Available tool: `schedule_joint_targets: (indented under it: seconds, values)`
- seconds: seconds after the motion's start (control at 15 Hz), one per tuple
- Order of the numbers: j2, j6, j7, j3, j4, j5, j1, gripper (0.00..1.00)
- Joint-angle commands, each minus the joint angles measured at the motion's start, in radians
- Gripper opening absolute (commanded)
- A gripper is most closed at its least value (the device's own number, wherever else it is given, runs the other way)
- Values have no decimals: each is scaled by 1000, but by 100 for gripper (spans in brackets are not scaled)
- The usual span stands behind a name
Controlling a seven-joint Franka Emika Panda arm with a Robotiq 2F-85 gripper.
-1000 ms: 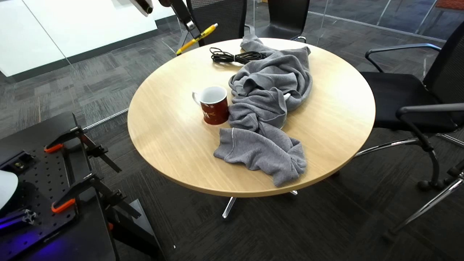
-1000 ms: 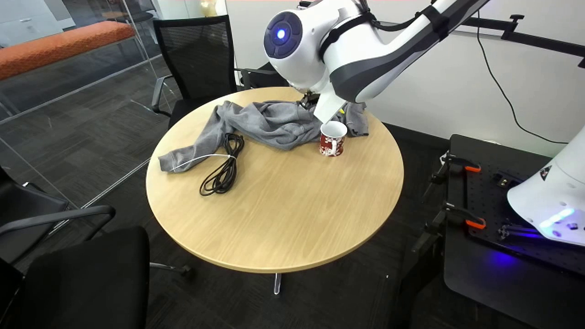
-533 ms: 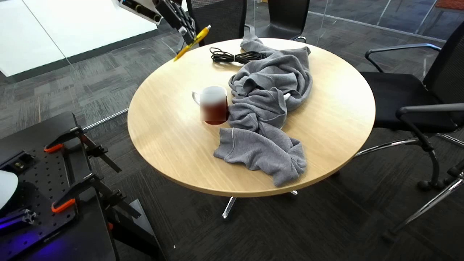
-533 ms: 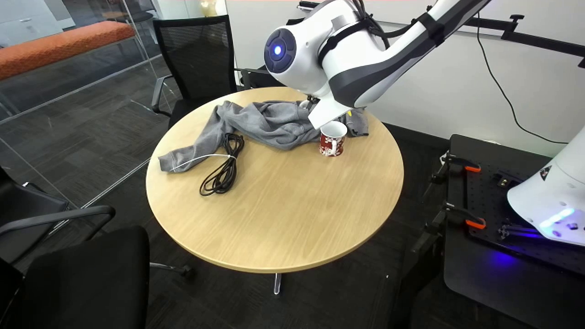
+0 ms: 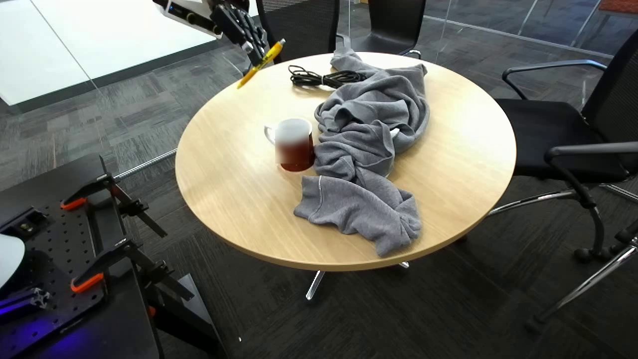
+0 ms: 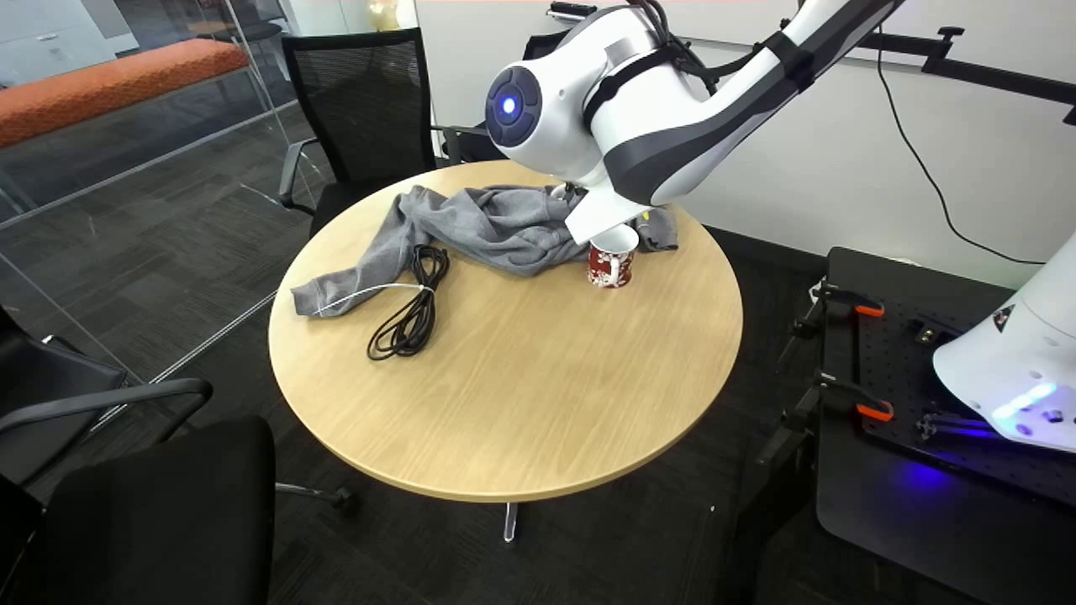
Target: Put the pen in the cup
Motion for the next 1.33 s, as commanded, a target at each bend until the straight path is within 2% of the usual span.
schedule_joint_targets:
  seconds: [0.0, 0.6, 1.27]
  values:
    - [40, -61, 122, 15, 37, -54, 3, 3]
    - [140, -111, 418, 26, 90, -106, -3, 3]
    - [214, -129, 568, 16, 116, -119, -23, 3]
